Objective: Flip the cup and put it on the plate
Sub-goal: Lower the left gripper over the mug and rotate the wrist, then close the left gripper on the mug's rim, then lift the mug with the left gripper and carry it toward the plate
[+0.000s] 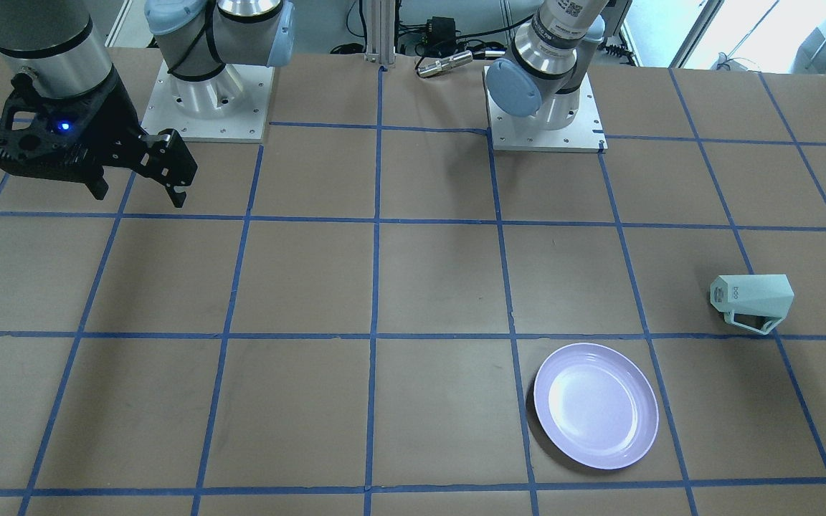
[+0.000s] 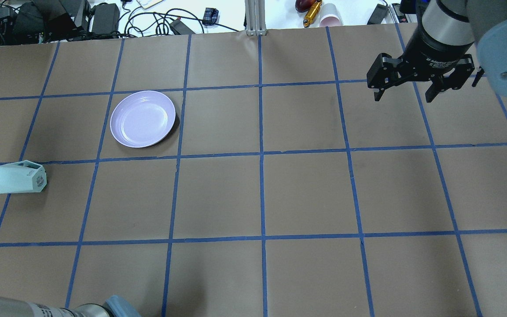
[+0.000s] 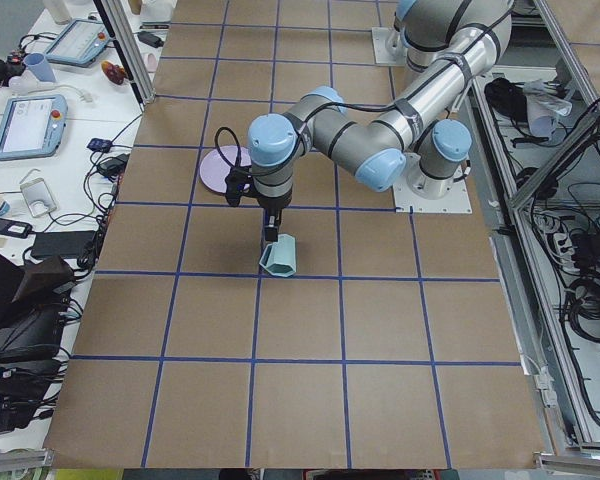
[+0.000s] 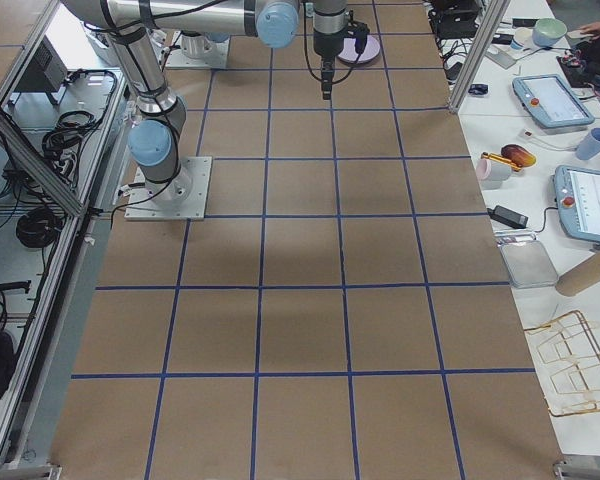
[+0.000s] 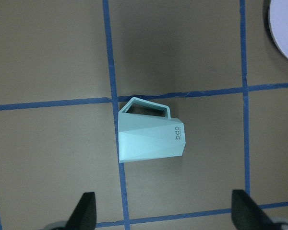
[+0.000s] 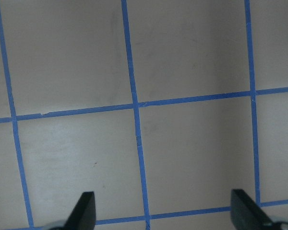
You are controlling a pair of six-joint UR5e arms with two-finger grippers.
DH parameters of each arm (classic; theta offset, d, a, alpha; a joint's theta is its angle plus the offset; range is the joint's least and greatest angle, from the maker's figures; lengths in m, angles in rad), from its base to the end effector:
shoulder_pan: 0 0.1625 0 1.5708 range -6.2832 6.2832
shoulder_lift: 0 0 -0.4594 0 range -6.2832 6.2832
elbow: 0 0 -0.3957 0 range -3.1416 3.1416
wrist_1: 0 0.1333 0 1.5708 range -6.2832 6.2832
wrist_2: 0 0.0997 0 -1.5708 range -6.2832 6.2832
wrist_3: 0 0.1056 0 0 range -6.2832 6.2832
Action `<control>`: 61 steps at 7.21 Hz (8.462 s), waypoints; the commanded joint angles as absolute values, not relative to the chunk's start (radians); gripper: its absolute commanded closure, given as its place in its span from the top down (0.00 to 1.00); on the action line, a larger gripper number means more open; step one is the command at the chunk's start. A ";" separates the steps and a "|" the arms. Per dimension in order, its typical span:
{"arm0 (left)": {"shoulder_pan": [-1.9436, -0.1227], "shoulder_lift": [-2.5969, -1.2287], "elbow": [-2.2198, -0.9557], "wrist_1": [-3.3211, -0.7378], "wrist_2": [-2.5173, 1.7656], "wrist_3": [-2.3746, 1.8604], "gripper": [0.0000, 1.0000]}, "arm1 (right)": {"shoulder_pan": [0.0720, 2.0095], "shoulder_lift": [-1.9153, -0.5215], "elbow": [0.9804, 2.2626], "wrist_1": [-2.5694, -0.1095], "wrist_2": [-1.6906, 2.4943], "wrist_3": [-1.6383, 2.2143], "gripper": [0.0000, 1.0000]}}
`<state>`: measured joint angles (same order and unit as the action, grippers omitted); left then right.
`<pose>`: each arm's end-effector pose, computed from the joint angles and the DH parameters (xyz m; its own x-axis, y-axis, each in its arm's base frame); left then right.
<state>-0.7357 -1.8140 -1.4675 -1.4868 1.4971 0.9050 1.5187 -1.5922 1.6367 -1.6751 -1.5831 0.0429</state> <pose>0.3473 -0.5046 0.4425 -0.9936 0.0686 0.0894 0.0667 0.9975 -0.0233 0.1062 -0.4975 0.5047 -0.9954 0.0955 0.0097 0.0948 0.9937 -0.0602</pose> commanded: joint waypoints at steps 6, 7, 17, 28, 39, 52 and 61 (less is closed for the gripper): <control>-0.600 -1.969 -1.430 -1.496 1.362 1.107 1.00 | 1.519 -1.592 1.637 -1.675 -1.583 0.043 1.00; -0.592 -1.989 -1.428 -1.499 1.361 1.130 1.00 | 1.519 -1.591 1.637 -1.675 -1.583 0.043 1.00; -0.503 -2.203 -1.307 -1.776 1.149 1.201 0.98 | 1.519 -1.592 1.637 -1.675 -1.583 0.043 1.00; -0.497 -2.339 -1.296 -1.966 0.997 1.301 0.98 | 1.519 -1.592 1.637 -1.675 -1.583 0.043 1.00; -0.525 -2.359 -1.304 -2.037 0.997 1.367 0.98 | 1.519 -1.591 1.637 -1.675 -1.583 0.043 1.00; -0.537 -2.350 -1.308 -2.059 0.989 1.397 0.00 | 1.519 -1.591 1.637 -1.675 -1.582 0.043 1.00; -0.541 -2.330 -1.310 -2.097 0.943 1.393 0.00 | 1.519 -1.592 1.637 -1.675 -1.583 0.043 1.00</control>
<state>-0.5414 -2.3325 -1.3098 -2.0954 0.9456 1.3931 1.5187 -1.5920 1.6367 -1.6751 -1.5820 0.0429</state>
